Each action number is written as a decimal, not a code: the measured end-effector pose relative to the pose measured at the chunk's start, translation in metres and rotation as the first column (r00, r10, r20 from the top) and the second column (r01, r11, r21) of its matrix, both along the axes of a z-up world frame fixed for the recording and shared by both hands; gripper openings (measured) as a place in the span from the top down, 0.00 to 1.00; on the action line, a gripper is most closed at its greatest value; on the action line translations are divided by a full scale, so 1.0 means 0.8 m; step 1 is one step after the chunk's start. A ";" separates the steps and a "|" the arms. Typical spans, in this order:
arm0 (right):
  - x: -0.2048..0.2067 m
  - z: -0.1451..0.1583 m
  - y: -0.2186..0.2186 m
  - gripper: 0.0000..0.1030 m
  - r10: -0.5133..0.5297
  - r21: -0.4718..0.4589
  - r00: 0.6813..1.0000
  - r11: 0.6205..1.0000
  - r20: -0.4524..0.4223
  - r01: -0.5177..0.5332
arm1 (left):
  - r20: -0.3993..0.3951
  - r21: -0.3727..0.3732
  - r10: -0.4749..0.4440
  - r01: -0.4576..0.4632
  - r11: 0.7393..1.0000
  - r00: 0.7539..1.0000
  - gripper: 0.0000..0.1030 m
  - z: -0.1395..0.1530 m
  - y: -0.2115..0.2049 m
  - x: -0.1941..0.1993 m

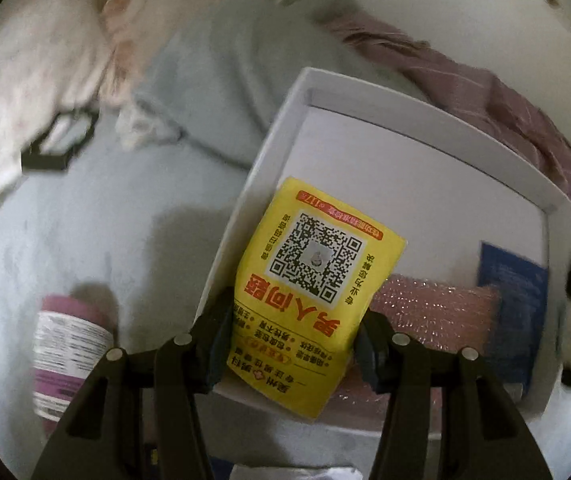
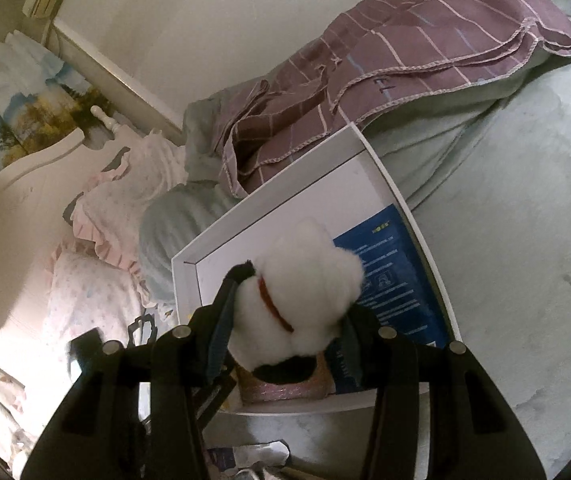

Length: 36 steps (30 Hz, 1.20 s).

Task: Organize soft objects
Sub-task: 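Carry the yellow packet into the white box and open the left gripper, then lower the white plush toy into the box beside the sponge, open the right gripper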

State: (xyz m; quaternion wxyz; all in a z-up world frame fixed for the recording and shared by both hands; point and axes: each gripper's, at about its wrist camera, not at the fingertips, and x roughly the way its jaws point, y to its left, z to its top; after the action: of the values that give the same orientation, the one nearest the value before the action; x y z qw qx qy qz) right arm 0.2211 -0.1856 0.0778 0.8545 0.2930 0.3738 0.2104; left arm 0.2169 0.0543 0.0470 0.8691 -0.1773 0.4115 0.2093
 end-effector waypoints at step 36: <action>0.007 -0.015 0.023 0.52 0.036 -0.083 0.997 0.996 -0.062 -0.041 | -0.018 -0.058 -0.256 0.255 0.965 0.966 0.88 0.006 0.014 -0.023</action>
State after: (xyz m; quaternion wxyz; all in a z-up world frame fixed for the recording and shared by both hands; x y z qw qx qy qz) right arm 0.2269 -0.1675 0.0660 0.8501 0.2558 0.4135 0.2021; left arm 0.1986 0.0651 0.0515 0.8783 -0.1440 0.4477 0.0862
